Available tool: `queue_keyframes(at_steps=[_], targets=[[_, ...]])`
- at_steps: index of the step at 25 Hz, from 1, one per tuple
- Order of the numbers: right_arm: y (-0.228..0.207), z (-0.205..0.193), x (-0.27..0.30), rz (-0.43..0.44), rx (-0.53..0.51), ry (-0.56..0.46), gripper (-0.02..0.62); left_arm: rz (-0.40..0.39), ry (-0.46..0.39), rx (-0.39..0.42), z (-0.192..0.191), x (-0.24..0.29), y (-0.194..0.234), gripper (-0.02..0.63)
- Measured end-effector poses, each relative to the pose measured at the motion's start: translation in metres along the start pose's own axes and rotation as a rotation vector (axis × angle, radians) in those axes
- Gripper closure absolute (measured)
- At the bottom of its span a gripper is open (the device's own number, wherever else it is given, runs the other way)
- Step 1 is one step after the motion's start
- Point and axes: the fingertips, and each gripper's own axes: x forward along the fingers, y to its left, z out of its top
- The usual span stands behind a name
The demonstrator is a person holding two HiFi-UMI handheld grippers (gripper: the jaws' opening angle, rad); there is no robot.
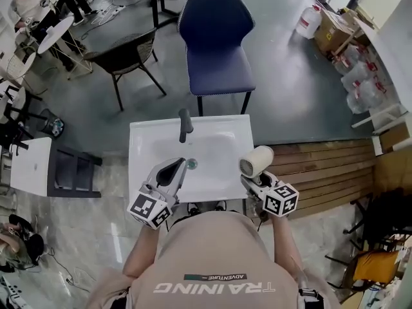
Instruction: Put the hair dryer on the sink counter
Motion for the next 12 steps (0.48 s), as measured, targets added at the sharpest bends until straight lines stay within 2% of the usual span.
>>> queue_keyframes(at_steps=[6, 12], targets=[[-0.042, -0.047, 0.025, -0.132, 0.079, 0.148, 0.377, 0.027, -0.016, -0.005, 0.000, -0.018, 0.011, 0.599], [-0.073, -0.083, 0.059, -0.260, 0.141, 0.276, 0.377, 0.073, 0.007, -0.026, -0.011, -0.045, 0.025, 0.599]])
